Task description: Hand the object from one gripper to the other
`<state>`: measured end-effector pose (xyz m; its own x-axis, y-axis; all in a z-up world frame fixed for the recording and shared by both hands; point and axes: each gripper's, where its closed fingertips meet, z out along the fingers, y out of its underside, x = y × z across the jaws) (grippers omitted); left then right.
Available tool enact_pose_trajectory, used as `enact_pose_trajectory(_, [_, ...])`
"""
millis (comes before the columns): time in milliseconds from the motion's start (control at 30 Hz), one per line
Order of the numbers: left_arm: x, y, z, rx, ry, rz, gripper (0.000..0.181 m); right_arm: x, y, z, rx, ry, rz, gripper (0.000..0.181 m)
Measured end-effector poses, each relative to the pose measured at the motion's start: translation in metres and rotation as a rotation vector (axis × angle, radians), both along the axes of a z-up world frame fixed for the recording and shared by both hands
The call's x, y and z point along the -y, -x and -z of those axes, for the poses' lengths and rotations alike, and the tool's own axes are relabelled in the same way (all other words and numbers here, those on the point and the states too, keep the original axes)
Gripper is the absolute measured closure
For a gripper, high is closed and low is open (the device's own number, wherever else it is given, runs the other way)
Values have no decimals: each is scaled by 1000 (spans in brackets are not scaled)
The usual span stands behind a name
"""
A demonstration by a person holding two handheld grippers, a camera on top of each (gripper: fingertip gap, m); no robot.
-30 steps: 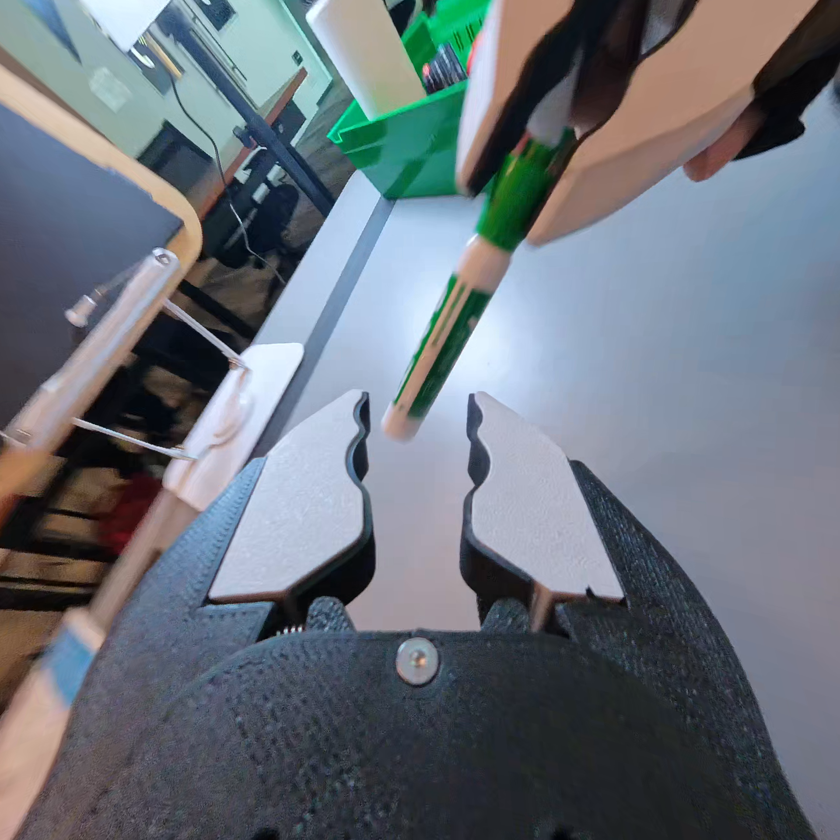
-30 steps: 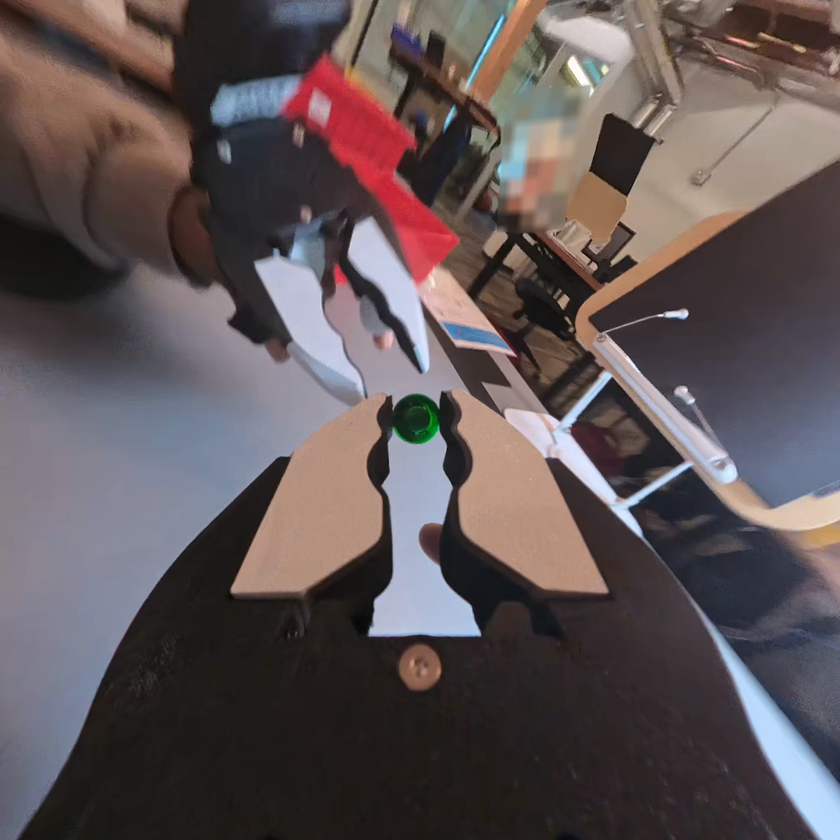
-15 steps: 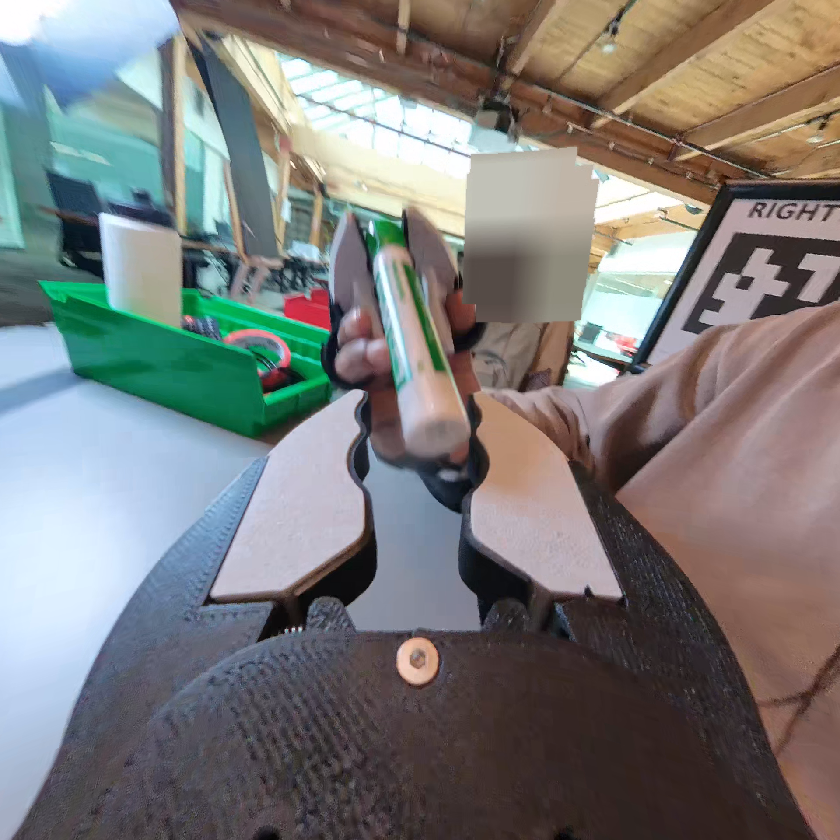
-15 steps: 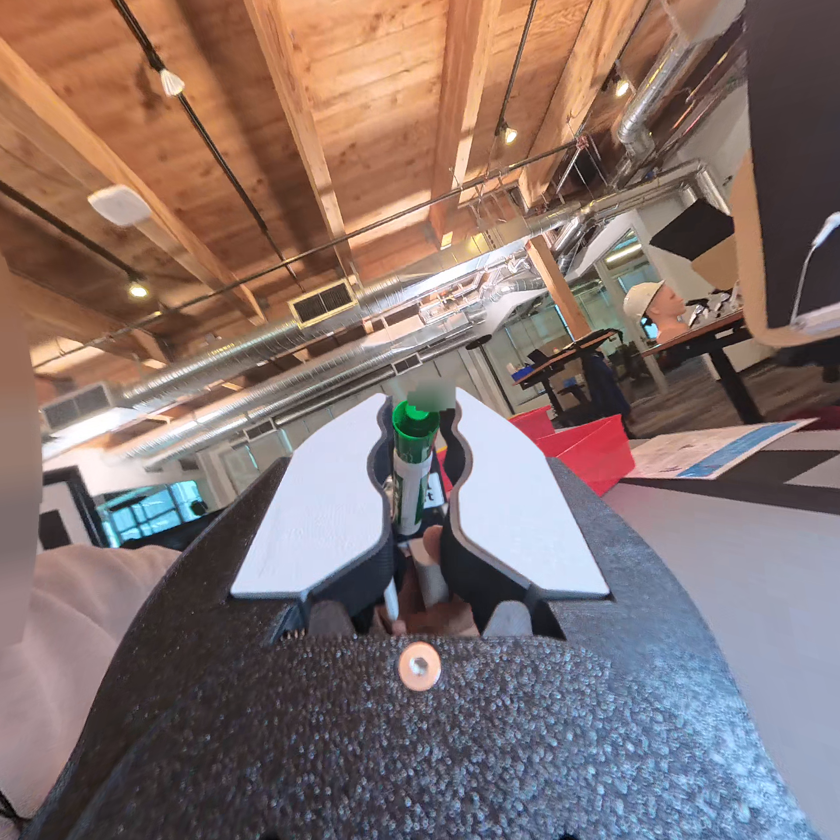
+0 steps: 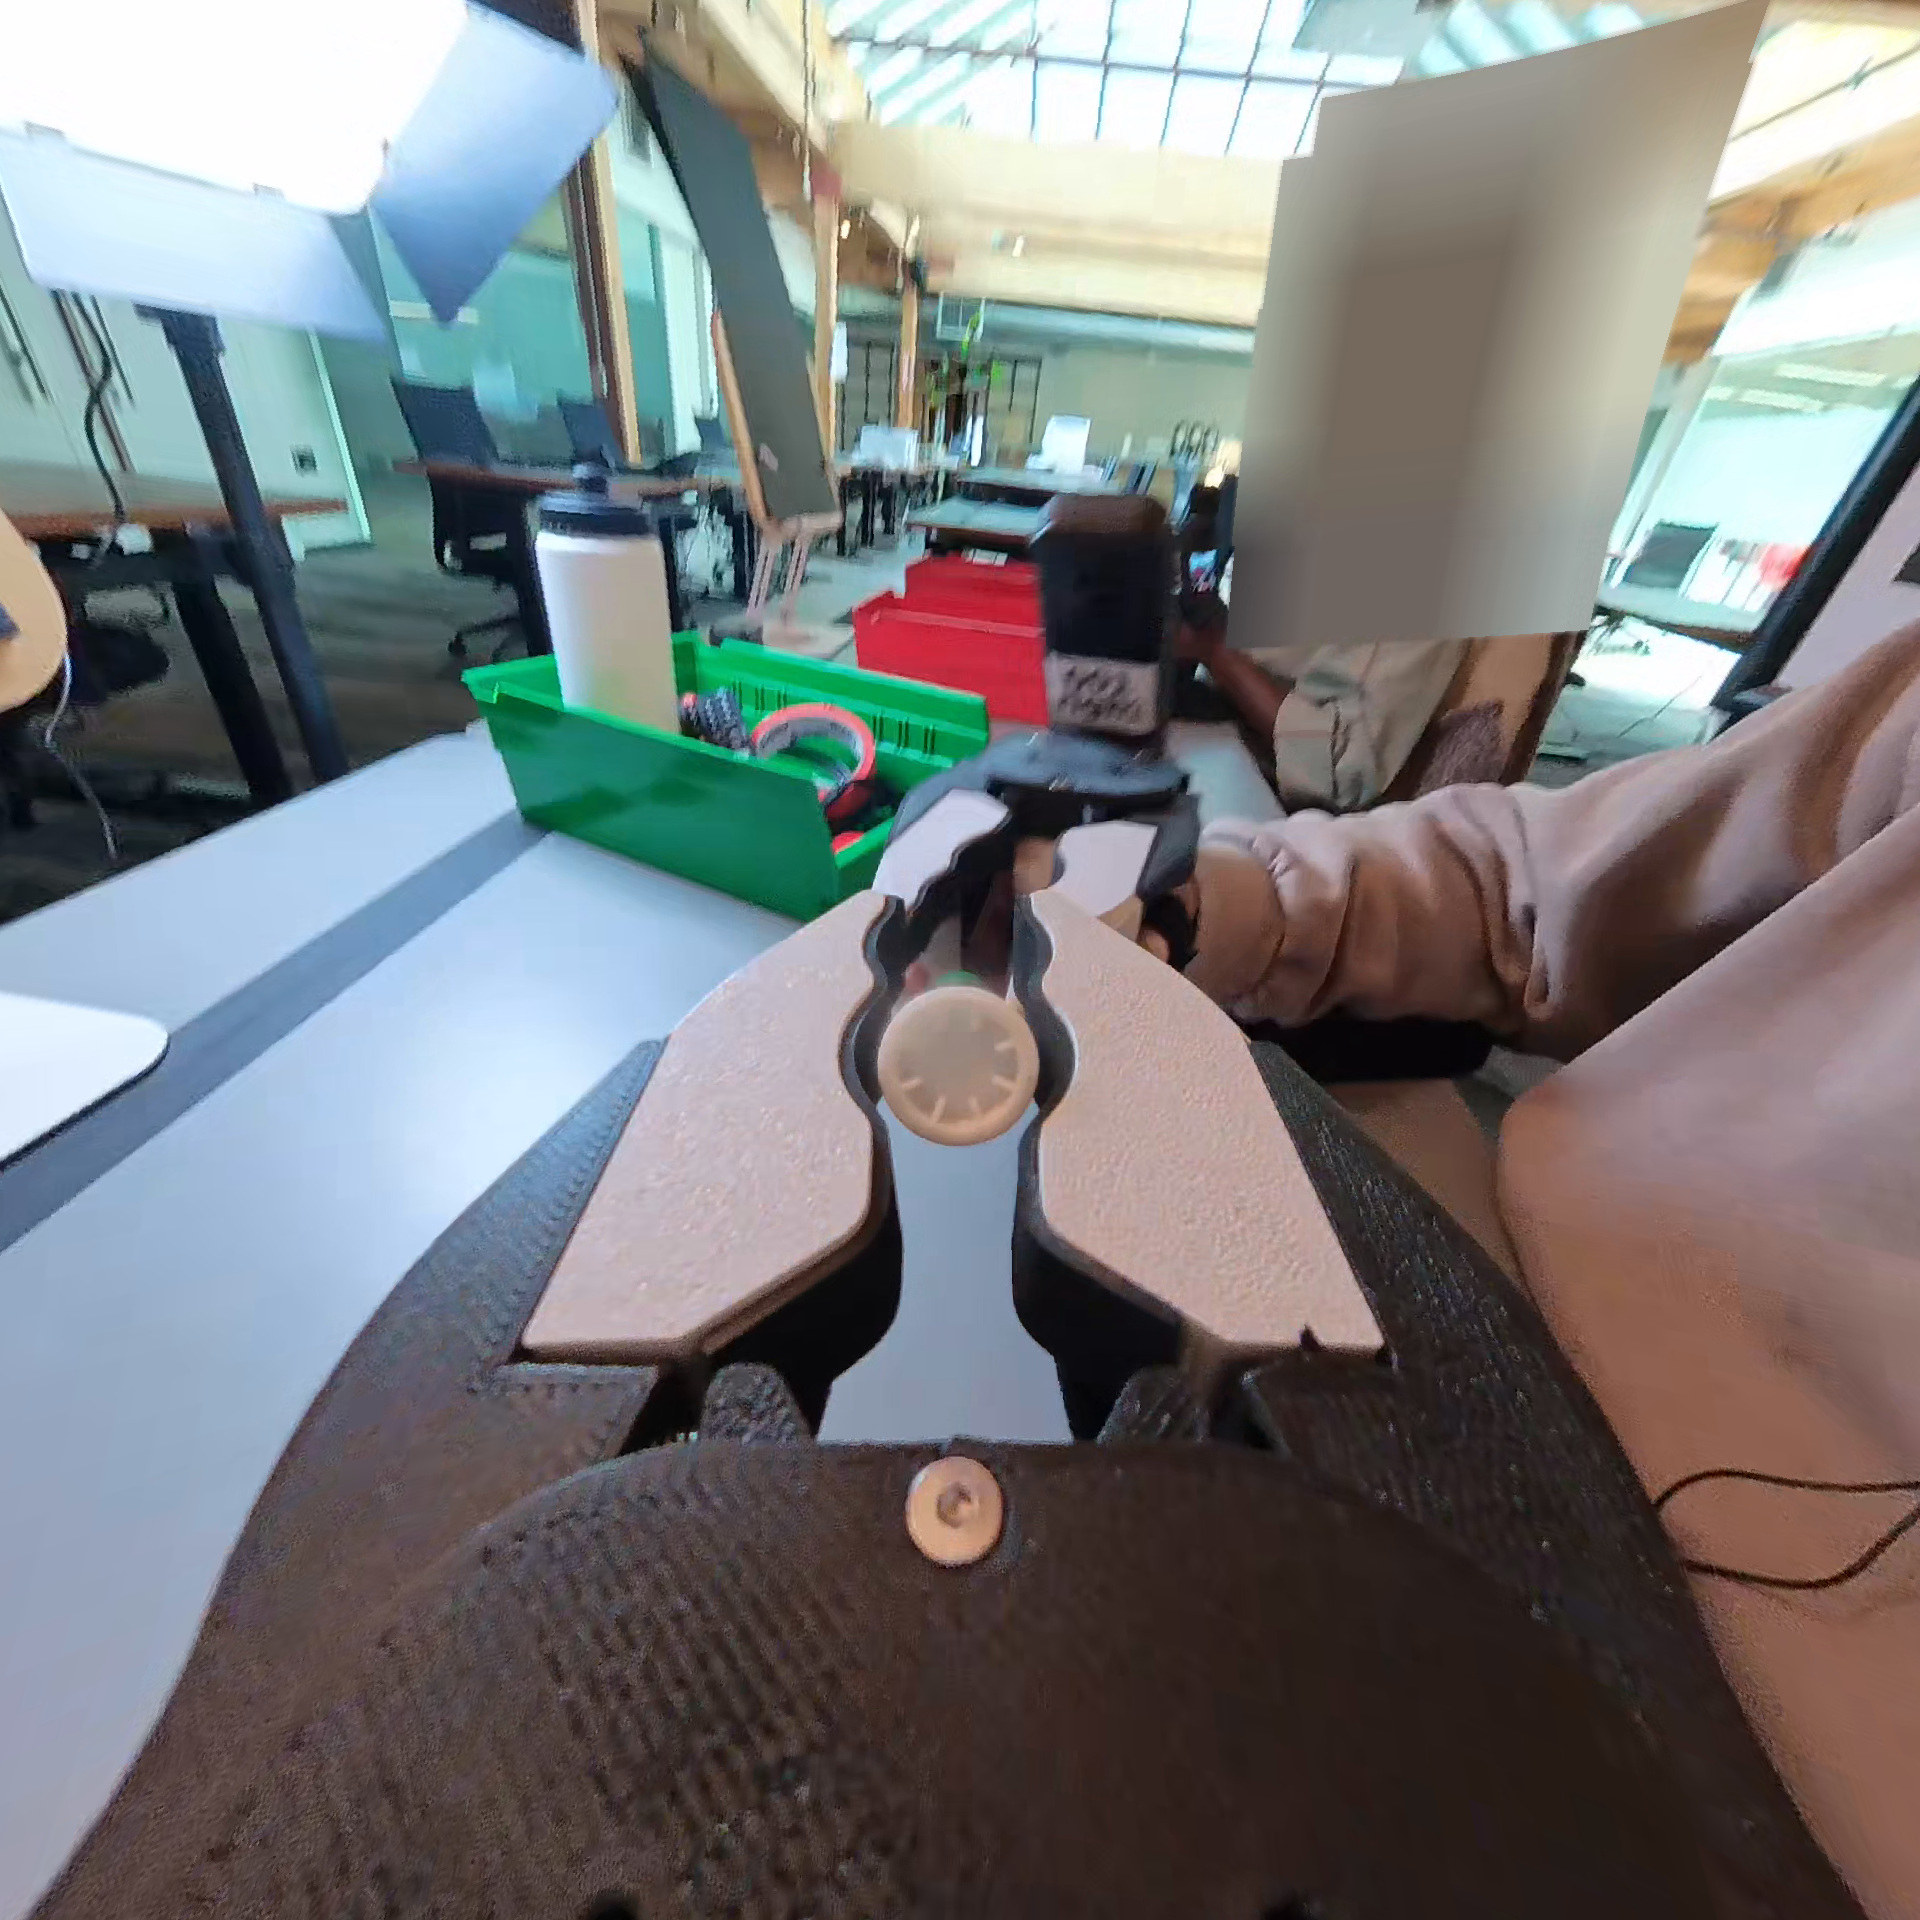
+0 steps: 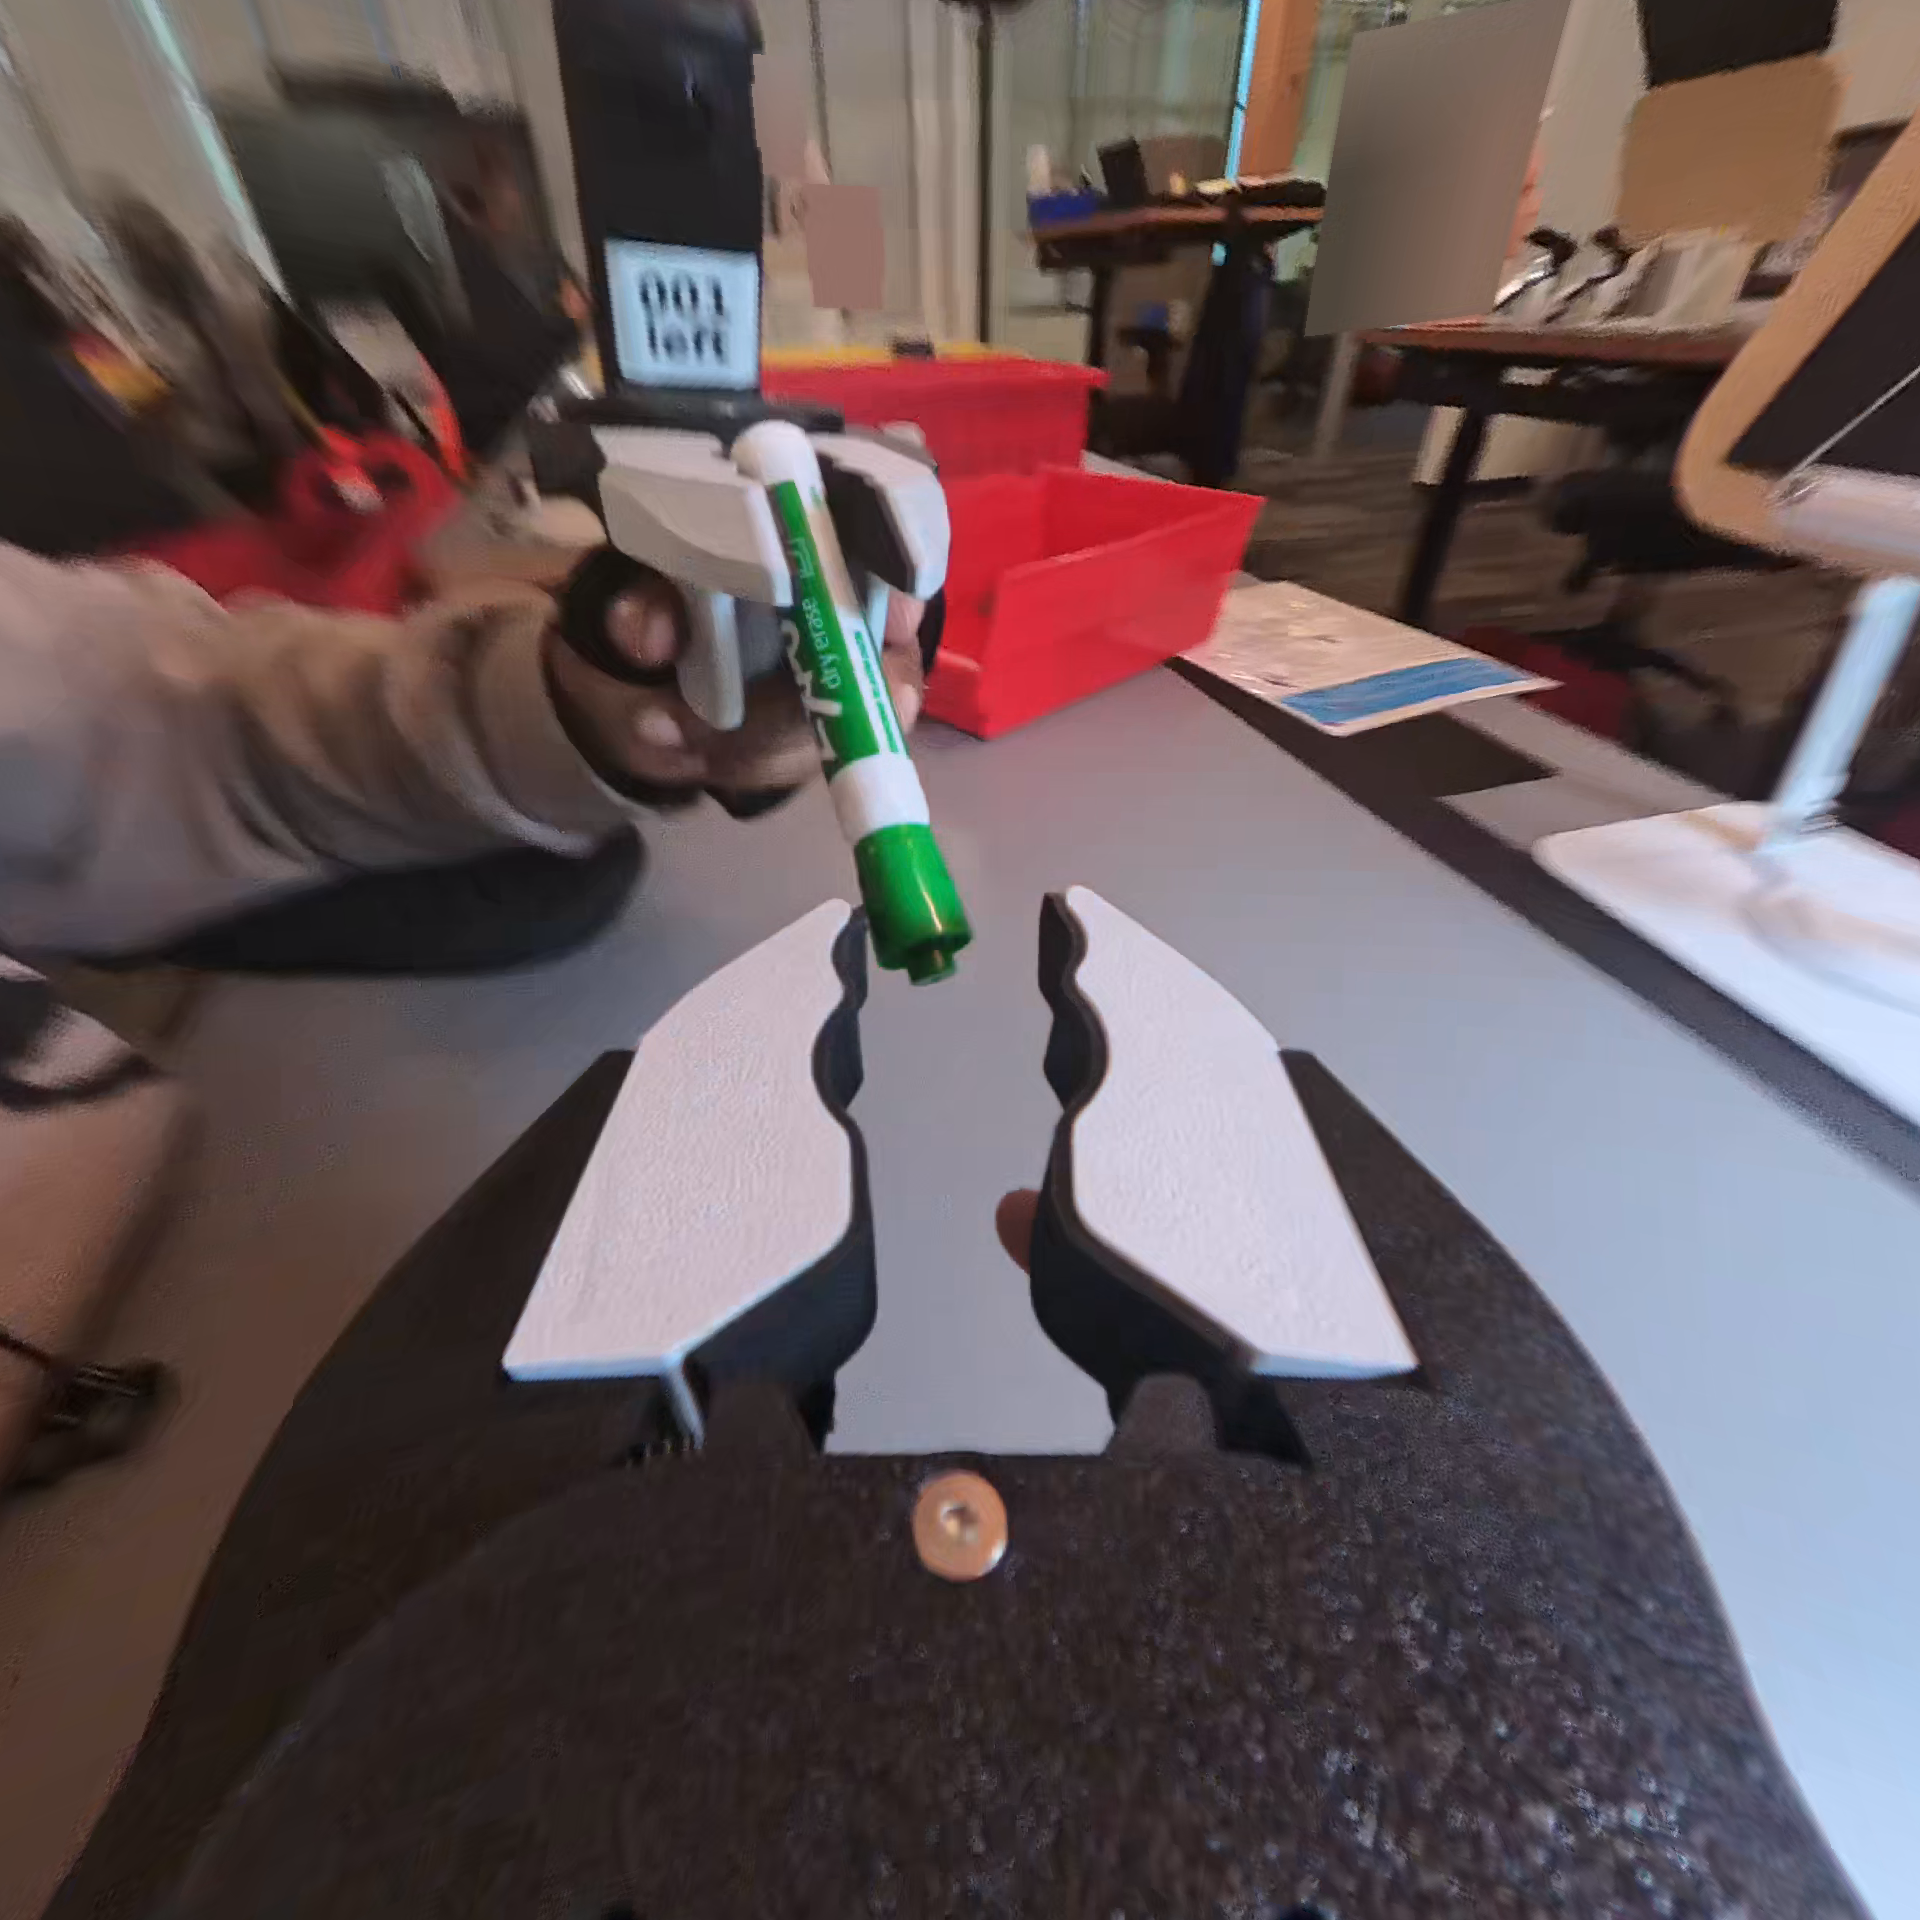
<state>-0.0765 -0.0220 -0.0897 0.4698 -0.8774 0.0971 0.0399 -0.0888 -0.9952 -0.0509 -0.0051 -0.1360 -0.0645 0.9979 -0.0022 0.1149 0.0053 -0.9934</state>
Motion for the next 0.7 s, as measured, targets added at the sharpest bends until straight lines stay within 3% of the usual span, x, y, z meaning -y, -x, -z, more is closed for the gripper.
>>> enact_pose_trajectory(100, [-5,-7,29,-147,113,2,161,2,1,9,121,-273,64,147])
enact_pose_trajectory(233, [1,-29,51,-226,165,40,160,29,16,42,232,-354,9,159])
enact_pose_trajectory(333, [3,-31,50,-241,139,36,160,30,18,41,204,-324,-4,162])
enact_pose_trajectory(433, [2,-25,32,-108,123,45,158,29,11,19,76,-125,-69,163])
enact_pose_trajectory(500, [4,-21,21,18,176,92,147,21,6,6,-16,-85,-60,163])
enact_pose_trajectory(600, [7,-13,2,259,324,220,140,10,-3,-7,-76,-263,9,163])
enact_pose_trajectory(700, [3,2,-8,436,437,294,143,7,-10,-13,-68,-579,76,163])
